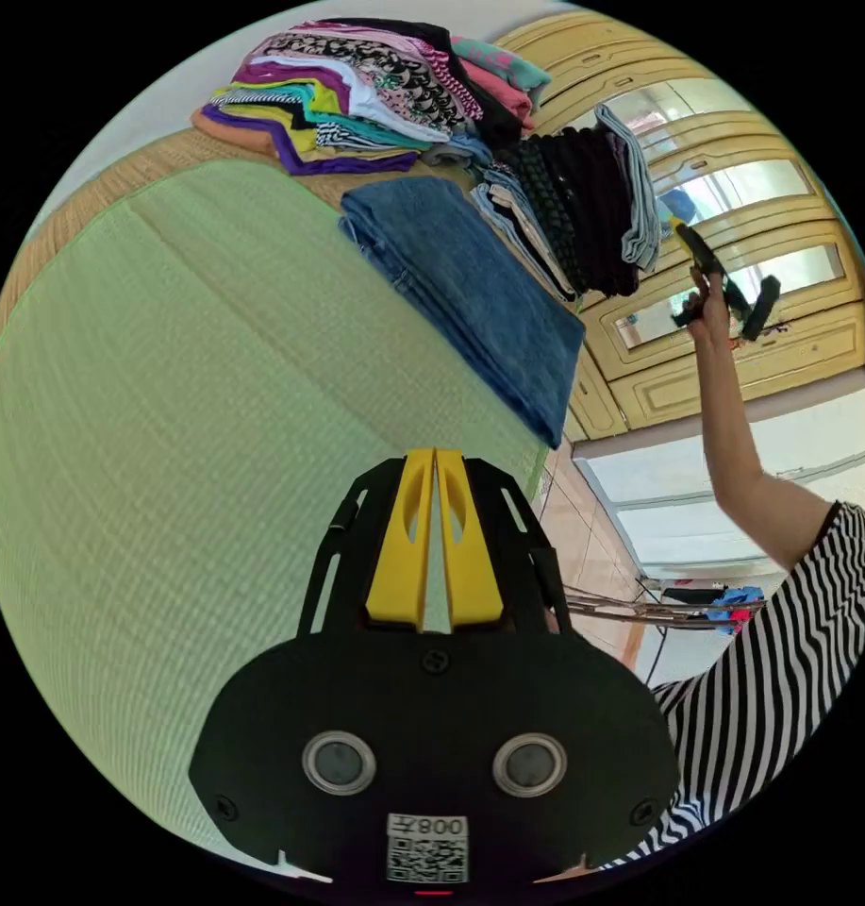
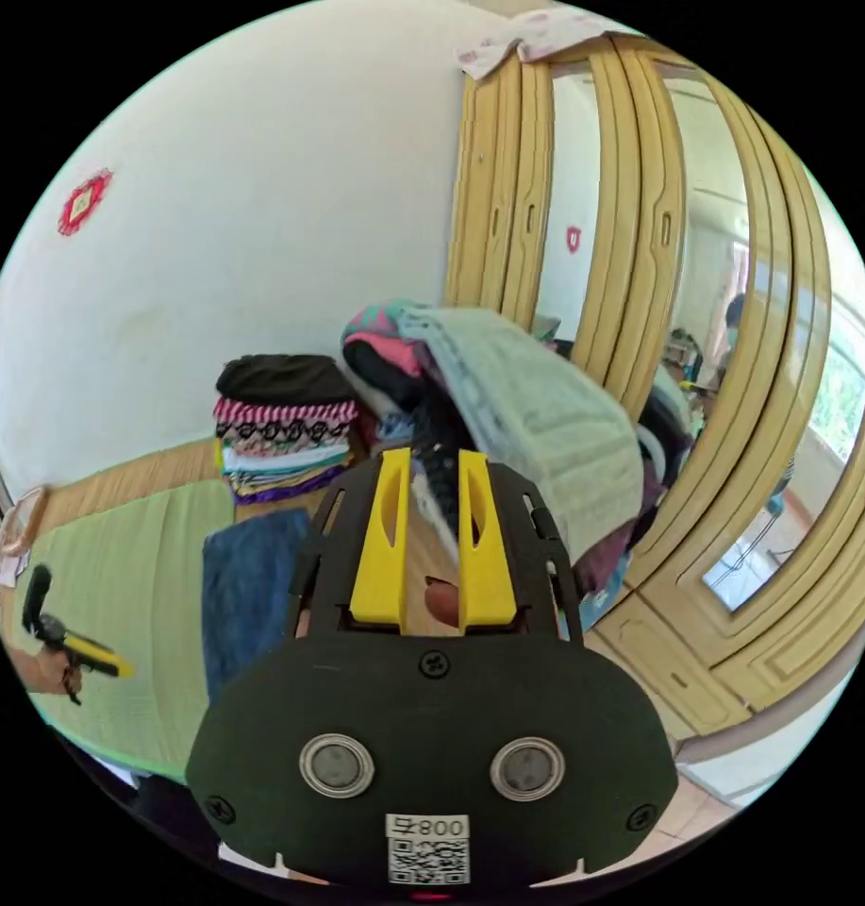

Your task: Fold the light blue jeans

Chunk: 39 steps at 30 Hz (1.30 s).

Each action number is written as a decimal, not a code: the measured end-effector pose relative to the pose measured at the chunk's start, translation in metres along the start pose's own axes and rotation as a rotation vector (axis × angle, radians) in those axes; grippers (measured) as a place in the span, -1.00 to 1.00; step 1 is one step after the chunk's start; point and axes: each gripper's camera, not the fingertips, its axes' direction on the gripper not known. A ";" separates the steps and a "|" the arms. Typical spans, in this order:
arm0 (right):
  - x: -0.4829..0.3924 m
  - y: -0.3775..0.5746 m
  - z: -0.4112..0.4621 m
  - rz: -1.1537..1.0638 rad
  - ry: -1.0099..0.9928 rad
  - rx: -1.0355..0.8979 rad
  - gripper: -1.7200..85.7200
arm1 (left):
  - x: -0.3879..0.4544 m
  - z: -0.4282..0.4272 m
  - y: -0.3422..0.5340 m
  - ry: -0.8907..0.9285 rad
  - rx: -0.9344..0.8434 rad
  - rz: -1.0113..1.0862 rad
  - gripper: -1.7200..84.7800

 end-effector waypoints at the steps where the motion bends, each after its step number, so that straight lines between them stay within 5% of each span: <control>1: 0.009 -0.021 0.003 -0.003 0.024 -0.008 -0.74 | -0.003 -0.007 0.017 0.005 -0.008 -0.019 -0.96; 15: 0.058 -0.112 0.032 -0.088 0.113 -0.240 -0.84 | -0.003 -0.065 0.155 0.102 -0.068 -0.138 -0.96; 27: 0.169 -0.171 -0.086 0.281 -0.504 0.020 -0.93 | 0.016 -0.159 0.300 0.150 -0.014 -0.170 -0.96; 39: 0.052 -0.273 -0.210 0.095 -1.061 0.252 -0.94 | 0.054 -0.334 0.486 0.232 0.336 -0.136 -0.94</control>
